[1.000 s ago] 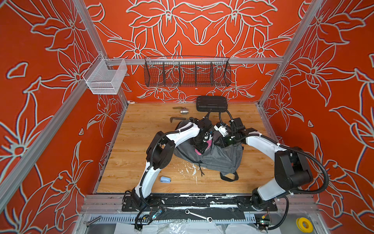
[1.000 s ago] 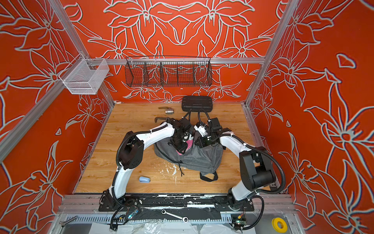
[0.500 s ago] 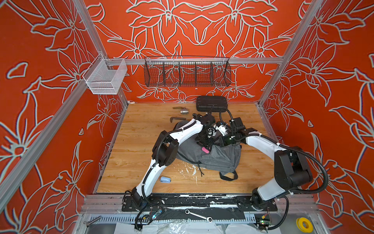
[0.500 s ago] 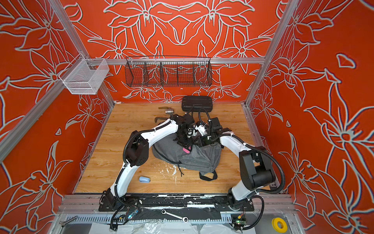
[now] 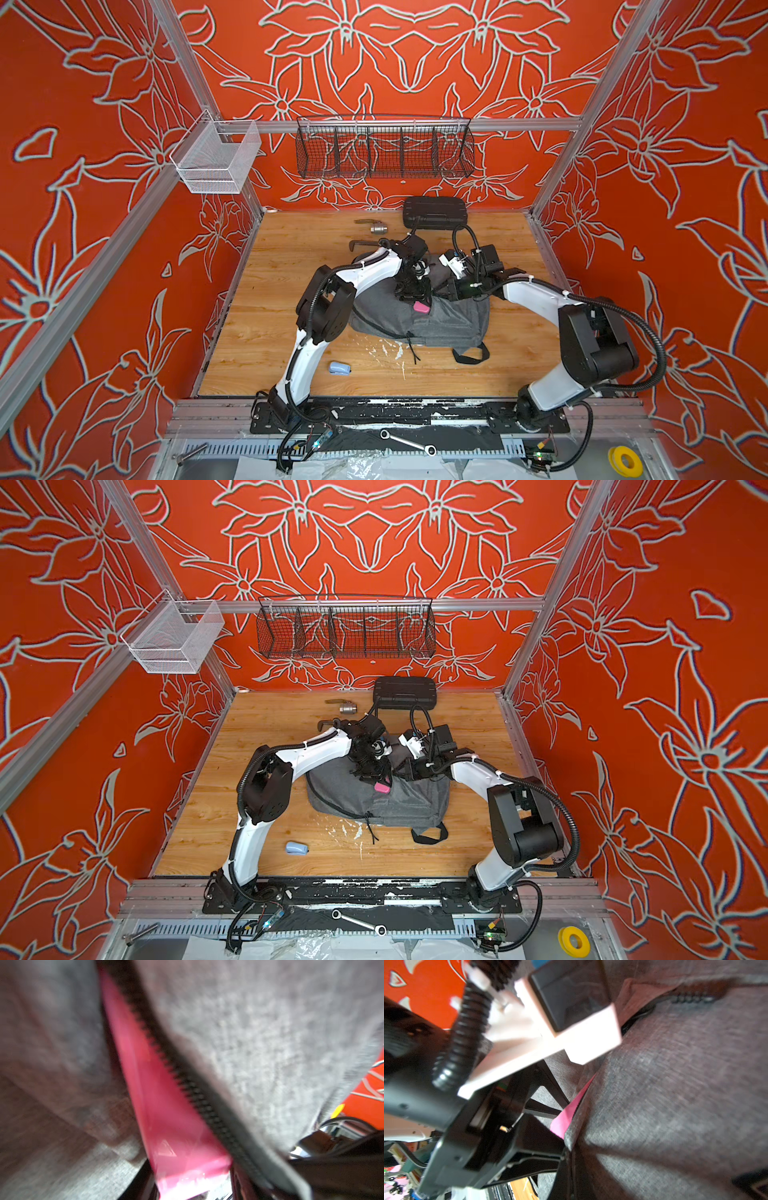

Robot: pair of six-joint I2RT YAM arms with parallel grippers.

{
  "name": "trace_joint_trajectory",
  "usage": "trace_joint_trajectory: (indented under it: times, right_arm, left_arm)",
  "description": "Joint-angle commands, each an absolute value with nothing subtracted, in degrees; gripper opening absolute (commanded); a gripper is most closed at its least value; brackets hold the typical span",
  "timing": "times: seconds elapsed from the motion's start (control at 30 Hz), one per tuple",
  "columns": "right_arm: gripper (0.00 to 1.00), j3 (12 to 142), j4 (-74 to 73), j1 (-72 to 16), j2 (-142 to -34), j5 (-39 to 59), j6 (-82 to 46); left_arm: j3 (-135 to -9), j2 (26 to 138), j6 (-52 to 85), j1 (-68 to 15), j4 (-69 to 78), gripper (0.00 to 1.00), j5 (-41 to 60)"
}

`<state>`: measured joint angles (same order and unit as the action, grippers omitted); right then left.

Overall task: Pack the student bag
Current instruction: 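Push the pencil case deeper into the pocket while the right gripper holds the zipper edge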

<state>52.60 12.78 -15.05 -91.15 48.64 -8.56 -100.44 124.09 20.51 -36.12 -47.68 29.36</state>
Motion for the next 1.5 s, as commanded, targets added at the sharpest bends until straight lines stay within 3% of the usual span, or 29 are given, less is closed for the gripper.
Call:
trace_joint_trajectory:
  times: [0.0, 0.07, 0.23, 0.5, 0.93, 1.1, 1.33, 1.47]
  right_arm:
    - [0.00, 52.98, 13.52, -15.29, -91.37, 56.37, -8.39]
    - [0.00, 54.89, 17.78, -15.29, -93.43, 57.00, -6.25]
    - [0.00, 59.13, 23.39, -15.38, -98.92, 55.75, -4.14]
    - [0.00, 61.90, 23.35, -15.29, -100.52, 51.13, -5.55]
    - [0.00, 65.21, 27.67, -14.44, -101.33, 48.80, -5.57]
    - [0.00, 66.50, 28.19, -14.28, -101.75, 49.61, -6.01]
    - [0.00, 67.10, 27.50, -14.28, -102.00, 52.19, -7.96]
    - [0.00, 66.15, 27.33, -14.39, -102.22, 52.12, -8.68]
  left_arm:
    - [-99.50, 121.25, 23.97, -34.96, -41.42, 0.34, 29.44]
    - [-100.37, 121.55, 23.71, -35.06, -41.75, 0.34, 28.23]
    - [-103.43, 123.34, 24.77, -36.47, -41.30, 0.47, 28.45]
    - [-93.86, 119.19, 27.30, -36.45, -32.47, 0.66, 33.49]
    - [-83.08, 111.39, 20.68, -36.40, -24.74, 0.72, 34.72]
    - [-80.21, 110.74, 20.10, -36.46, -20.92, 0.64, 37.44]
    - [-79.37, 112.02, 21.51, -36.47, -15.56, 0.26, 41.65]
    - [-80.51, 113.74, 22.57, -36.59, -13.53, 0.20, 43.44]
